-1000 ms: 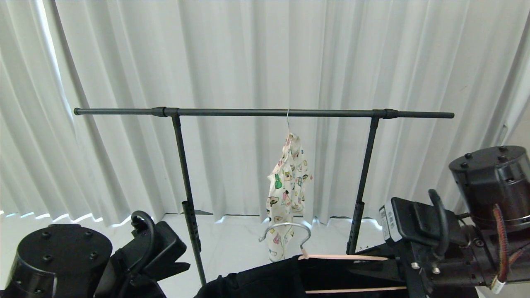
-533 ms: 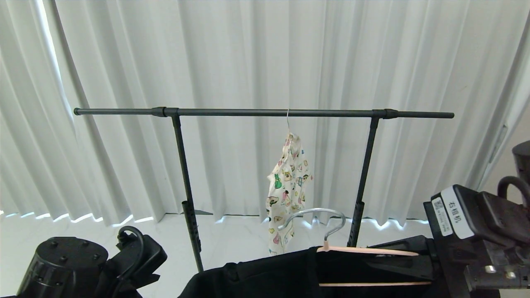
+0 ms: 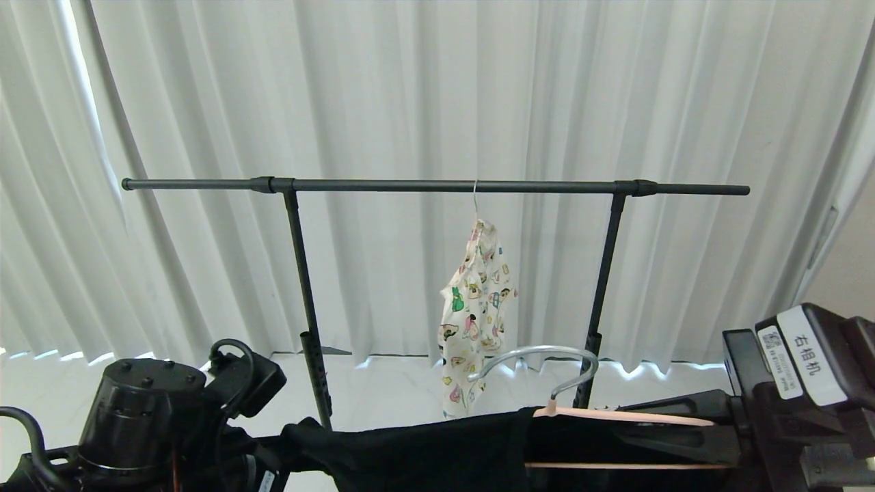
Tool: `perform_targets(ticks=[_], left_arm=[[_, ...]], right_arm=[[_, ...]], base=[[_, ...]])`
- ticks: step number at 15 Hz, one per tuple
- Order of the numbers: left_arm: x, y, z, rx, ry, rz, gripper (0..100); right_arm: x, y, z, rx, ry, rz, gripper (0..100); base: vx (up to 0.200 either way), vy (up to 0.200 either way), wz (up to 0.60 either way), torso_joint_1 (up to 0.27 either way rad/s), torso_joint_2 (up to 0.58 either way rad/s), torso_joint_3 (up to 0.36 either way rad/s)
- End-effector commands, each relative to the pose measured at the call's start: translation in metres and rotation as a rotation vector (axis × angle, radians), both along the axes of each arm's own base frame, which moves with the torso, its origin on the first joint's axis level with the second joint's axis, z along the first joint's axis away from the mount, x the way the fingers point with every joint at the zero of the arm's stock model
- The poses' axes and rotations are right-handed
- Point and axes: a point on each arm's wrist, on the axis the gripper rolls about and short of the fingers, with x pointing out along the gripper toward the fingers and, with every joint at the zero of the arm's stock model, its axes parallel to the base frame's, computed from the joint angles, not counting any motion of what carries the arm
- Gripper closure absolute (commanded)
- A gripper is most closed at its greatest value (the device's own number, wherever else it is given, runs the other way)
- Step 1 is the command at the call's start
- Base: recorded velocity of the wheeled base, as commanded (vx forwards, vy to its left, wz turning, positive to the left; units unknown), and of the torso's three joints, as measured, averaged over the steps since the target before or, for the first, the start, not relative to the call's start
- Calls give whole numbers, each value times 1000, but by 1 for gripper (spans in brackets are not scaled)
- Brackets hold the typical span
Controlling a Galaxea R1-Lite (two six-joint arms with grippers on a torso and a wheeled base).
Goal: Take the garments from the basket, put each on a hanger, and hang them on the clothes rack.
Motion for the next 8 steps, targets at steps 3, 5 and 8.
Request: perform_targets(ticks=[3,5,8], left_arm=[[17,37,-1,2,-3,226,100],[17,42,0,0,-7,250,100],[14,41,5,-9,-35,243,100]], right_arm=[[11,-10,-5,8,-4,-82,100],[17,-13,-5,24,4,-123,100],[18,-14,-4,33,20,-140,100]], base=[[0,0,0,0,0,0],[0,0,0,0,0,0],[0,0,0,0,0,0]])
